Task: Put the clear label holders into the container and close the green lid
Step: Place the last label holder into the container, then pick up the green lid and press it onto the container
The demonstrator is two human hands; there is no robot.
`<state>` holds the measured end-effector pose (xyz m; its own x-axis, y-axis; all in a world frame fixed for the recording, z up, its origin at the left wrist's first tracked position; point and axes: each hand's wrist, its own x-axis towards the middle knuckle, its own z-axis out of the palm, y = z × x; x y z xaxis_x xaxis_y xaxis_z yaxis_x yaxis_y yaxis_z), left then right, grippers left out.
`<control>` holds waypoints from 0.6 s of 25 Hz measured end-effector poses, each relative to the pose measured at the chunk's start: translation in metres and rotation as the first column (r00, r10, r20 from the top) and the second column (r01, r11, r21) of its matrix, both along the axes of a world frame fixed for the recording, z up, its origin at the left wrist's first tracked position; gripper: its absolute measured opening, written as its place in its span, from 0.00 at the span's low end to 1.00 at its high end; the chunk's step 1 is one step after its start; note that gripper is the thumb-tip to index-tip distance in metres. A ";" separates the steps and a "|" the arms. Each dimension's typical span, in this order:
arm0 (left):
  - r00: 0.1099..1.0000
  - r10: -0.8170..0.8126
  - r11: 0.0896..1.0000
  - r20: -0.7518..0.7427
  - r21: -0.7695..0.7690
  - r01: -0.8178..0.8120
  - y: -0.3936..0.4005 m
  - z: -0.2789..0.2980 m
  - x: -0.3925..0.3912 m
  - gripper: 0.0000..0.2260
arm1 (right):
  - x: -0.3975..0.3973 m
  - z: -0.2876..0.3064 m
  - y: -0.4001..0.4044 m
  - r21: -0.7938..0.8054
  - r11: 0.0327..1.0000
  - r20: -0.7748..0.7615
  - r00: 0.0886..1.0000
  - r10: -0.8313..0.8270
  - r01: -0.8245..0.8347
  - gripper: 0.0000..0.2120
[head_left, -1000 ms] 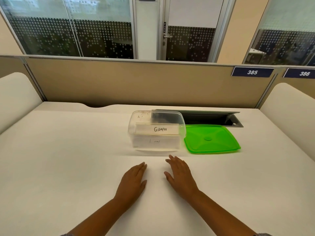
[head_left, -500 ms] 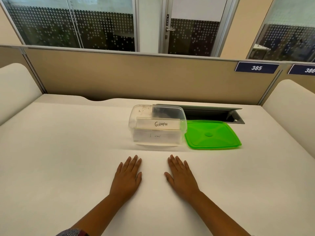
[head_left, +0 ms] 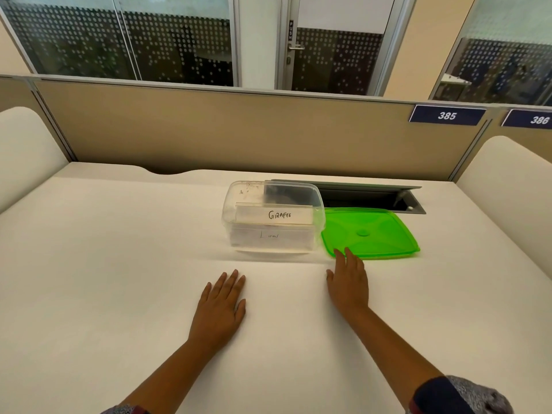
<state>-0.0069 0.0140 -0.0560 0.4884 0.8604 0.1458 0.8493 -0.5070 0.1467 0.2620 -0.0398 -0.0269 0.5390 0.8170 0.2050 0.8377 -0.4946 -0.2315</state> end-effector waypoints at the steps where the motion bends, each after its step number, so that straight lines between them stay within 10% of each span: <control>1: 1.000 0.000 1.000 -0.004 -0.001 0.000 0.000 0.000 0.000 0.23 | 0.009 0.004 0.002 -0.069 0.998 -0.030 0.999 -0.015 0.012 0.27; 15: 1.000 0.007 0.999 -0.021 -0.051 -0.008 -0.001 0.002 0.000 0.24 | 0.008 0.011 -0.030 -0.112 0.994 0.324 0.945 0.037 -0.001 0.17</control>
